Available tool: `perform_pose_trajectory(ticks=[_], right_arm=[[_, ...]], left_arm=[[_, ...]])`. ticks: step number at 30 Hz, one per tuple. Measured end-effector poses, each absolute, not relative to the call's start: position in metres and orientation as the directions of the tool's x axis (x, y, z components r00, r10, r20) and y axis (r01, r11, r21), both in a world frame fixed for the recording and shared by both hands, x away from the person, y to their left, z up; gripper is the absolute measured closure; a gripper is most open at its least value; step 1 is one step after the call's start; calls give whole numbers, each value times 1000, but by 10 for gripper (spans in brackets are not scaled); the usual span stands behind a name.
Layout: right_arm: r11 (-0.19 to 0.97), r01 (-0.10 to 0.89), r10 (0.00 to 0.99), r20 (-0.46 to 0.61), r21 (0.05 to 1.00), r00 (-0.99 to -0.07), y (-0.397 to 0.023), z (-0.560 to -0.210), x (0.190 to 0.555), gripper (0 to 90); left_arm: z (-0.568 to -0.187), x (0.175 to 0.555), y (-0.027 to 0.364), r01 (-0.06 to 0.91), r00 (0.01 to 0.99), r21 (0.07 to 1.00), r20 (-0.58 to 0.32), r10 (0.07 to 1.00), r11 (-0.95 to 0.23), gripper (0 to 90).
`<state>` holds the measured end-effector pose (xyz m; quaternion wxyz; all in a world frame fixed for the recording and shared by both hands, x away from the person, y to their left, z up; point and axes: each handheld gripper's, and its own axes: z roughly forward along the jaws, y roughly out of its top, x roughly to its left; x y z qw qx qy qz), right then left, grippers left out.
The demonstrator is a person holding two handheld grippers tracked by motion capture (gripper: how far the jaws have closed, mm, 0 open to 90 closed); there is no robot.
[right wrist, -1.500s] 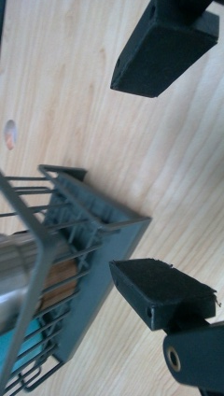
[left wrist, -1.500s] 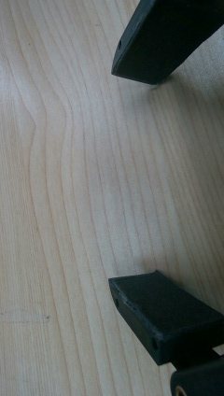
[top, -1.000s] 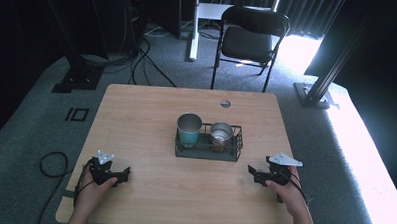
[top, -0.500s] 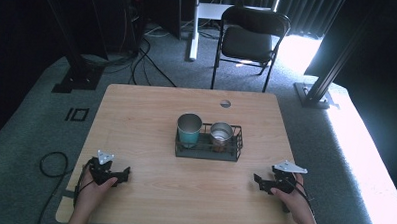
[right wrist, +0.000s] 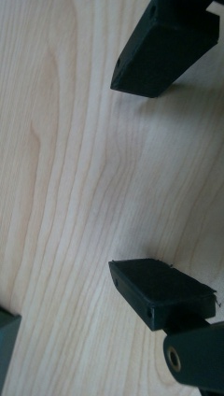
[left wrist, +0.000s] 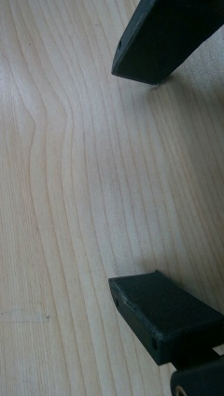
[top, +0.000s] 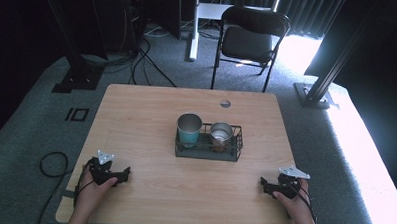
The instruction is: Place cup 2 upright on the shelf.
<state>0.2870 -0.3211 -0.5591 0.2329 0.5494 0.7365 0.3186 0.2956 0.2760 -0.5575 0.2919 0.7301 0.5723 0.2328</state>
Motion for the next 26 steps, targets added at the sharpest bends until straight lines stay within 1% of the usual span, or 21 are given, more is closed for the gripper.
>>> perform_pose_trajectory(ticks=[5, 7, 9, 26], right_arm=[[129, 674, 980, 11, 727, -200, -324, -559, 285, 128], [82, 682, 991, 13, 727, -132, -325, -559, 285, 127], [51, 685, 996, 14, 727, -89, -327, -559, 285, 126], [48, 686, 996, 13, 726, -84, -327, -559, 286, 123]], left_arm=[[-558, 296, 276, 700, 236, 693, 6, 972, -174, 28], [-558, 296, 276, 700, 236, 693, 6, 972, -174, 28], [-558, 296, 276, 700, 236, 693, 6, 972, -174, 28], [-558, 296, 276, 700, 236, 693, 6, 972, -174, 28]])
